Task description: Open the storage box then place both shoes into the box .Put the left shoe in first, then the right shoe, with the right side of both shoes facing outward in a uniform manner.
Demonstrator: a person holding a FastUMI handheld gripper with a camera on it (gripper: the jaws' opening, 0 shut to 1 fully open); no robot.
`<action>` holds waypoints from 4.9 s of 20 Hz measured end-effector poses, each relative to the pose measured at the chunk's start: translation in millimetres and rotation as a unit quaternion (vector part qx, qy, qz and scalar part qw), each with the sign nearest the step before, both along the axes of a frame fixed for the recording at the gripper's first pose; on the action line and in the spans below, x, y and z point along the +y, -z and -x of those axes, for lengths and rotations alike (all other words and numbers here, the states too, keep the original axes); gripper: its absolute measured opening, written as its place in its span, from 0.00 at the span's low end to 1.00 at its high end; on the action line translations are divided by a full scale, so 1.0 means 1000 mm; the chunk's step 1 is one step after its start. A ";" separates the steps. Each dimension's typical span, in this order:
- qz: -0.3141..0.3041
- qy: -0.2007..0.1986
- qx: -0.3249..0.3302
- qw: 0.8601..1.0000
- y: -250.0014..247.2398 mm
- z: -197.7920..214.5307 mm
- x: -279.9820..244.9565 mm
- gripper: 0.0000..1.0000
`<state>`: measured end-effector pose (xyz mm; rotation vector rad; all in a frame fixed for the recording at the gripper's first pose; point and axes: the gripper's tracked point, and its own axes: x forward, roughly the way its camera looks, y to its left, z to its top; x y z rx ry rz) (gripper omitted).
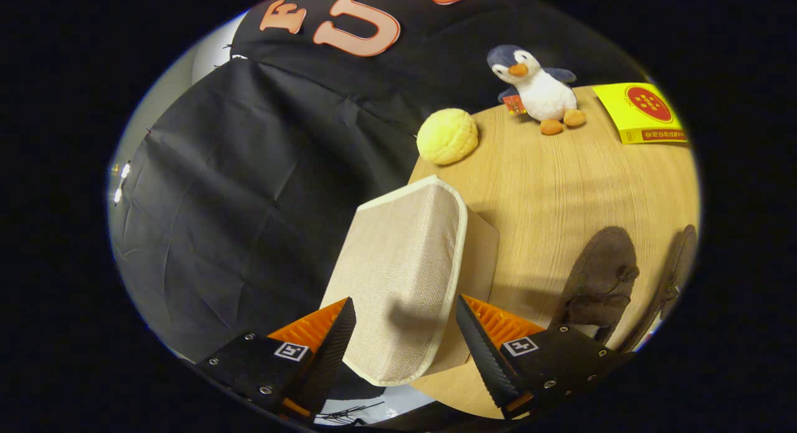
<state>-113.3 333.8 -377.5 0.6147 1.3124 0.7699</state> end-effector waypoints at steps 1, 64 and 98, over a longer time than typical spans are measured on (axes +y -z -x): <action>-0.002 -0.005 0.006 1.000 0.006 0.004 0.002 0.97; 0.004 -0.037 -0.227 0.973 -0.208 -0.070 0.212 0.92; 0.353 0.036 -0.161 0.921 0.124 -0.079 -0.158 0.31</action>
